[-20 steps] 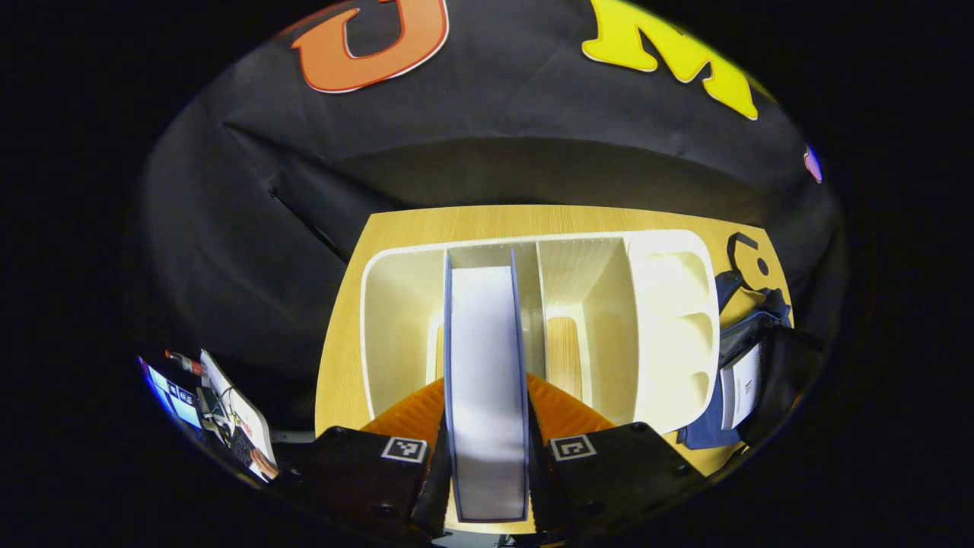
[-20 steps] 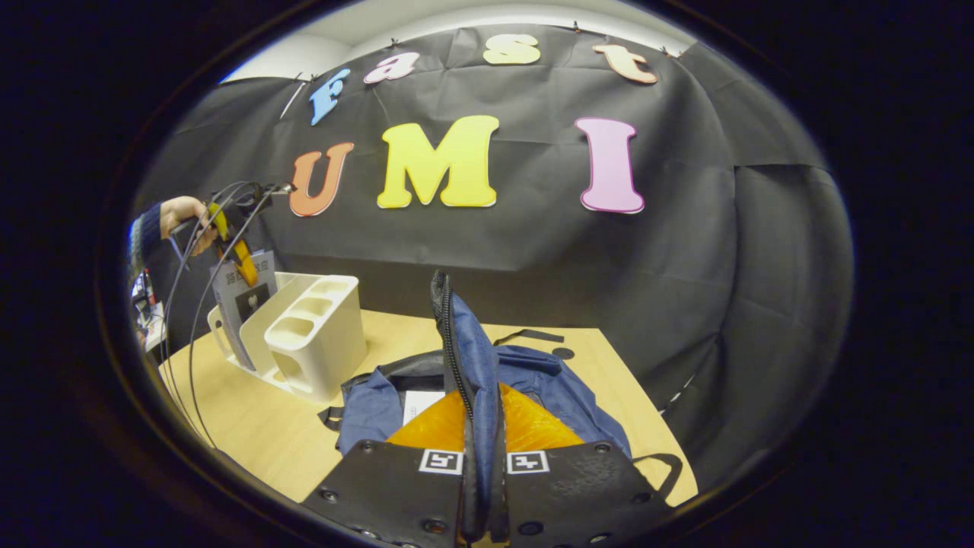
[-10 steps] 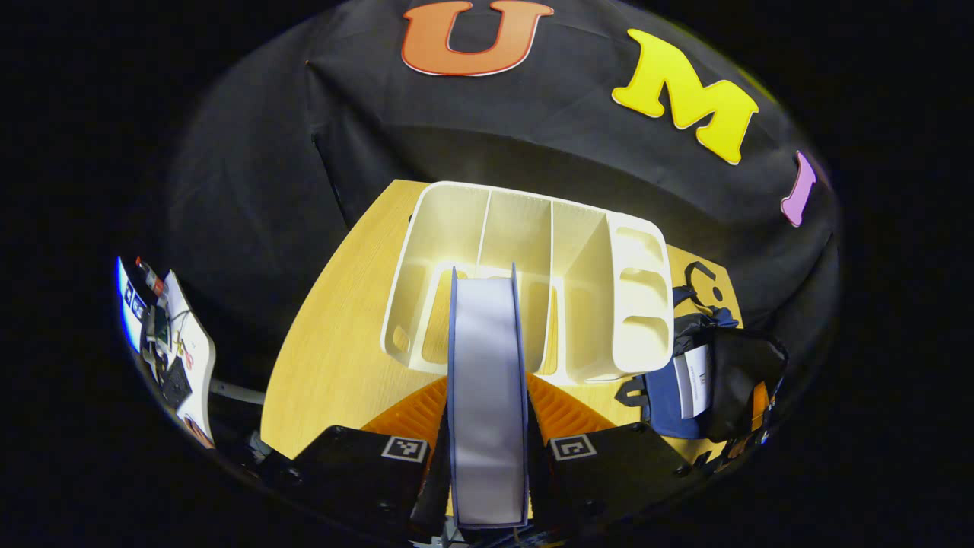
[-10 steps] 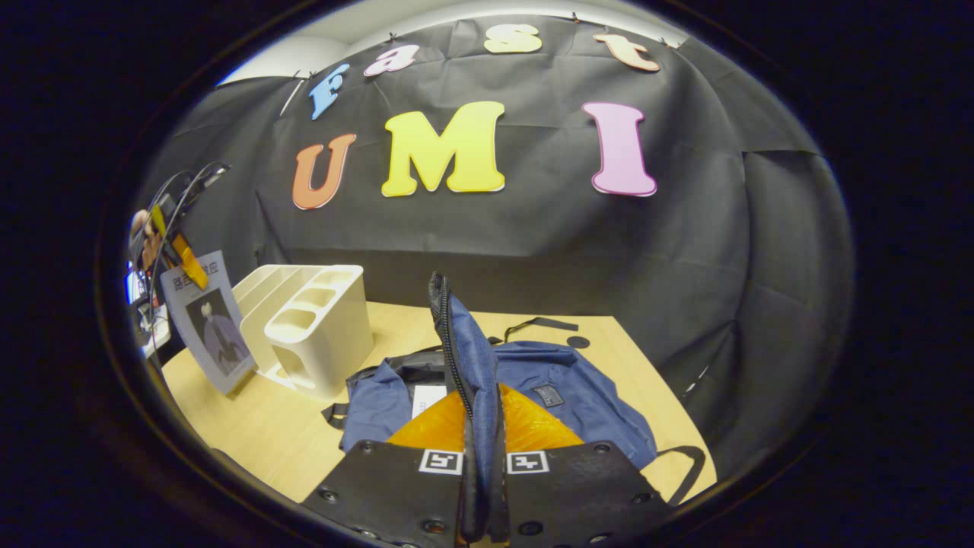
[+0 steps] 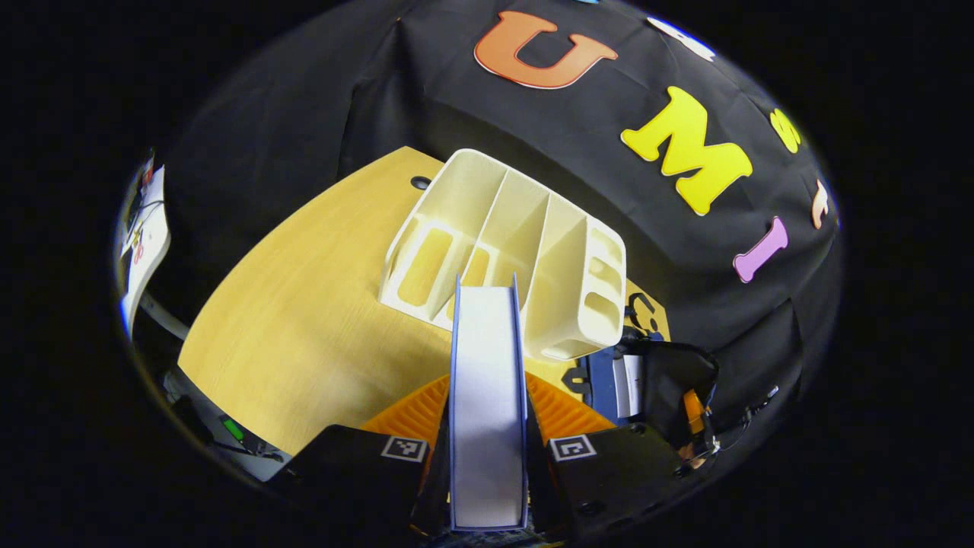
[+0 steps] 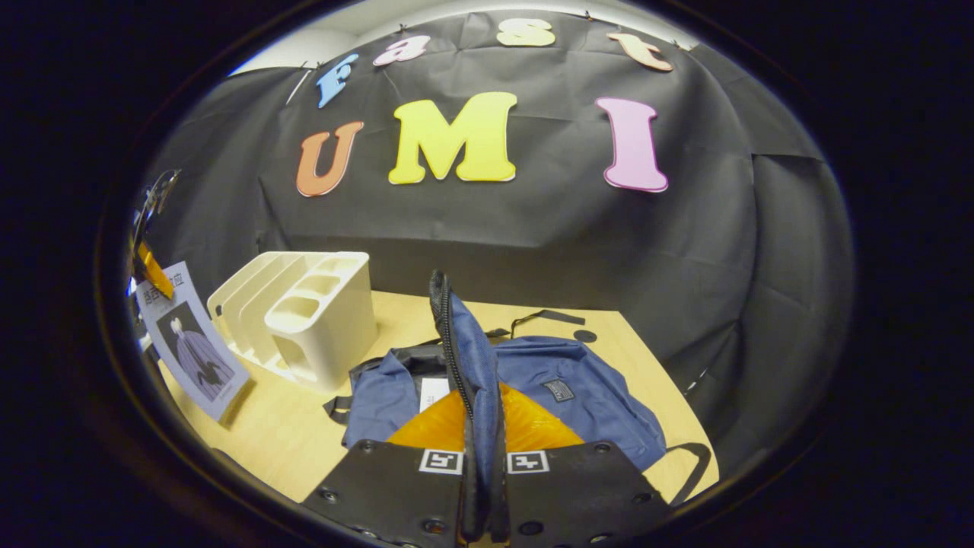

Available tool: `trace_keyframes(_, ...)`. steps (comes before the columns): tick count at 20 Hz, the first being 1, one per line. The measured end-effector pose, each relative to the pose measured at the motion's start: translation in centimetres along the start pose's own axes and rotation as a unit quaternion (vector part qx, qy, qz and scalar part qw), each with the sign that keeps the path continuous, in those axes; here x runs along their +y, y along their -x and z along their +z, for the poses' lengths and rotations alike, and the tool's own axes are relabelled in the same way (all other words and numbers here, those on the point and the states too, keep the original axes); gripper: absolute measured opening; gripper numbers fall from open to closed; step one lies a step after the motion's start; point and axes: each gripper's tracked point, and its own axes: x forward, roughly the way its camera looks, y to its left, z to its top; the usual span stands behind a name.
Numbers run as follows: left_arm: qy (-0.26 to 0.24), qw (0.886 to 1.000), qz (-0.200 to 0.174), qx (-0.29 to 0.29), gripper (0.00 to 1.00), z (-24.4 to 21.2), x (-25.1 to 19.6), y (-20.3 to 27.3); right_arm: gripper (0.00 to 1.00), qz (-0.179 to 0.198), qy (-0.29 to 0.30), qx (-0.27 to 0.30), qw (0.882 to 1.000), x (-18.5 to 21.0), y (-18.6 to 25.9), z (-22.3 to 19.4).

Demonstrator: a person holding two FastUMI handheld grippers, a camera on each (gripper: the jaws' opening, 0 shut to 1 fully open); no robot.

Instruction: Open the schoolbag, grab two books from the bookshelf and put them into the schoolbag.

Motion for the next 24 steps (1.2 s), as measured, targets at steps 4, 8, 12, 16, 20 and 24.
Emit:
trace_keyframes(4,0.044,0.998,-0.039,-0.013,0.44,-0.8,-0.5,-0.3,0.06,-0.001,-0.001,0.0,1.0,0.0,0.1,0.1)
trace_keyframes(8,0.081,0.992,-0.093,-0.019,0.43,-1.9,-2.8,-1.1,0.06,-0.003,0.0,0.0,1.0,-0.4,0.3,0.3)
trace_keyframes(12,0.128,0.976,-0.176,-0.021,0.43,-2.9,-6.8,-2.0,0.06,-0.002,-0.002,-0.007,1.0,-0.9,1.0,1.2)
trace_keyframes(16,0.171,0.961,-0.218,-0.009,0.43,-3.8,-8.9,-4.4,0.06,0.005,-0.004,-0.007,1.0,-1.6,1.0,2.0)
trace_keyframes(20,0.209,0.945,-0.251,0.008,0.43,-4.6,-11.4,-6.9,0.06,0.005,-0.002,-0.02,1.0,-2.8,1.5,3.5)
trace_keyframes(24,0.223,0.935,-0.275,0.015,0.43,-5.1,-15.4,-9.0,0.06,-0.003,-0.003,-0.044,0.999,-4.0,2.4,4.8)
